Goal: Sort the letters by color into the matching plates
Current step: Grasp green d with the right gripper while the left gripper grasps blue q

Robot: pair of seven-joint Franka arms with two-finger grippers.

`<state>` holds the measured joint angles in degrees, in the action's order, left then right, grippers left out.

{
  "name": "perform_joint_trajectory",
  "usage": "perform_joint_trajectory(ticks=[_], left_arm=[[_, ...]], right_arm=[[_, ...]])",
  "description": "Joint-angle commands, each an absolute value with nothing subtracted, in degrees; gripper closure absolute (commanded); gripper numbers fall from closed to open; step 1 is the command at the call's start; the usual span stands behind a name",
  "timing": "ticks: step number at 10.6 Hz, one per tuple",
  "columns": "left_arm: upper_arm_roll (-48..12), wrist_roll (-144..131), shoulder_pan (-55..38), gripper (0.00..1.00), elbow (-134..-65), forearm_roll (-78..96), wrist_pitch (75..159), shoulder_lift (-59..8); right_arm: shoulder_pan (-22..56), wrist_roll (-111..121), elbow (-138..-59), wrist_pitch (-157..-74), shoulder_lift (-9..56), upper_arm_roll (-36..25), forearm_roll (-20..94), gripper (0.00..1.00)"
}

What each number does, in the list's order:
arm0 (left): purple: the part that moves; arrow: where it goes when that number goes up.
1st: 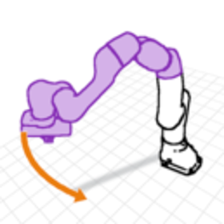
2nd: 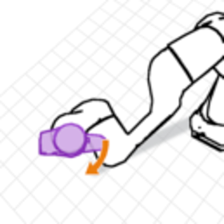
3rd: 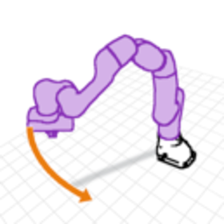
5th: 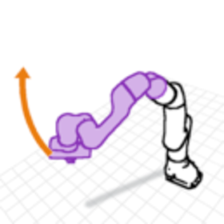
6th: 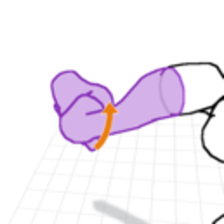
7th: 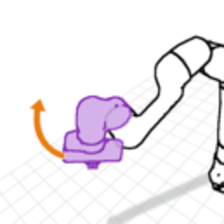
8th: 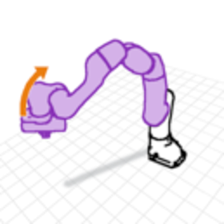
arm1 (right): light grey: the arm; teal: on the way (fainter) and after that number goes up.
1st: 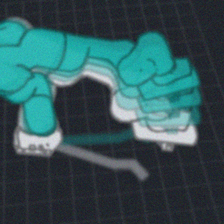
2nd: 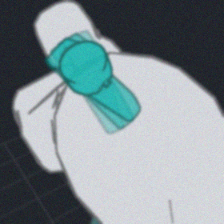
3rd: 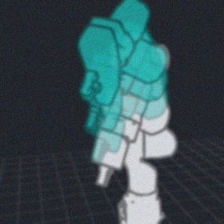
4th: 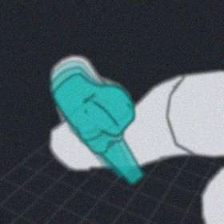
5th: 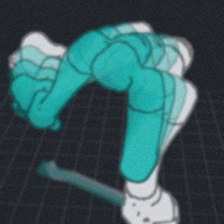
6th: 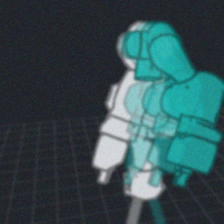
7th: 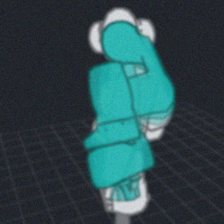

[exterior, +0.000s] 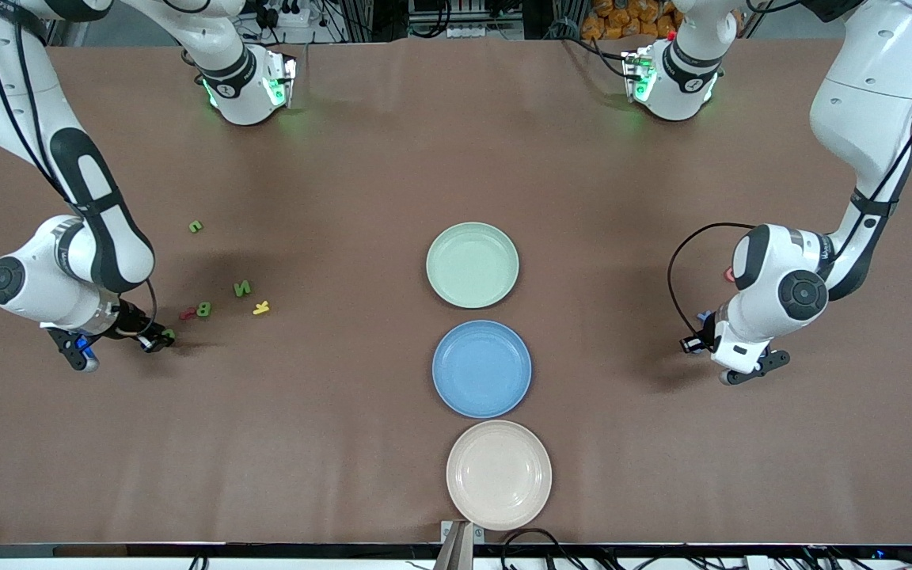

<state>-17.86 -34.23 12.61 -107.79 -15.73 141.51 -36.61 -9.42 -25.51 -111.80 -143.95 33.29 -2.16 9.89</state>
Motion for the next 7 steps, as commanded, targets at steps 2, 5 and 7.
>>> perform_joint_trajectory(ticks=[2,5,7], left_arm=[[-18.0,-34.0,12.8,1.00,-109.1,-19.0,142.1,-35.7],[-18.1,-34.6,12.2,1.00,-108.7,-19.0,140.9,-33.2],[-18.3,-34.7,11.2,1.00,-108.6,-19.0,138.4,-31.5]], right_arm=[[-8.9,-26.5,-110.8,-144.2,34.0,-2.0,6.2,1.00],[-7.7,-26.3,-110.8,-143.2,31.7,-1.9,6.2,1.00],[-5.5,-26.2,-110.6,-141.4,29.5,-1.9,5.4,1.00]])
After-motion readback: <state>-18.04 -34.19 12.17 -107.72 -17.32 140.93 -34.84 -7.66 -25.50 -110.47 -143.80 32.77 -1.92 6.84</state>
